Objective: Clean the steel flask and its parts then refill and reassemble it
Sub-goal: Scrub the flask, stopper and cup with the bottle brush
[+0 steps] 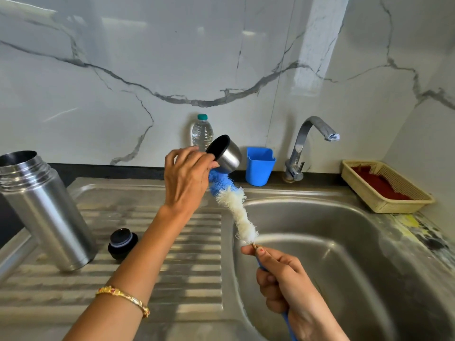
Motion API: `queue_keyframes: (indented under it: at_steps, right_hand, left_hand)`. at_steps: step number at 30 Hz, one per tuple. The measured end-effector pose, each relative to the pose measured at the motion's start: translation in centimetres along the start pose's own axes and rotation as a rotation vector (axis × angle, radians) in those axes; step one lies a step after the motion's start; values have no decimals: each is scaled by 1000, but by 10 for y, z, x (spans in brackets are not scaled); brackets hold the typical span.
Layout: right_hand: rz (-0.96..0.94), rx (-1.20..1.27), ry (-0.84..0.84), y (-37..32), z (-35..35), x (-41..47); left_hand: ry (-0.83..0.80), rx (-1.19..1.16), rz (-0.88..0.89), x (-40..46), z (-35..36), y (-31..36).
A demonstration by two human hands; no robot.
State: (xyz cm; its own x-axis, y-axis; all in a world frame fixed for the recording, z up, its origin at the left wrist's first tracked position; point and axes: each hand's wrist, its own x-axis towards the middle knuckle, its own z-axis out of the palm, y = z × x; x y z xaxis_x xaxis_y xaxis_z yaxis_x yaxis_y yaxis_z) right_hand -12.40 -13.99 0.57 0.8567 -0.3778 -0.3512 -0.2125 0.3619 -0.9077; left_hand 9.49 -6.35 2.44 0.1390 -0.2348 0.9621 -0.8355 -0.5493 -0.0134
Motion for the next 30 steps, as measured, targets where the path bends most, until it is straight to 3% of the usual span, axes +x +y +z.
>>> queue_keyframes:
  at_steps: [6,11,16,18,22,27,30]
  right_hand:
    - [-21,-73,2,6,-8,-10]
    - [-173,-189,95,14,-7,-7]
    - [-217,-80,175,13,0,-1]
    - [-280,-137,164,10,1,-3]
    - [-431,-260,137,8,8,-10]
    - [-472,-391,228,4,4,10]
    - [-528,-507,227,16,6,2]
  left_hand:
    - [-28,-70,-106,9,-3,-9]
    - [-31,-115,-168,2,-6,-13]
    - [19,-280,-258,-6,-9,1]
    - [18,-329,-362,-7,-8,5]
    - [117,-433,-773,3,-13,2]
    - [97,-530,-768,8,-10,20]
    - [117,-532,-874,21,-11,17]
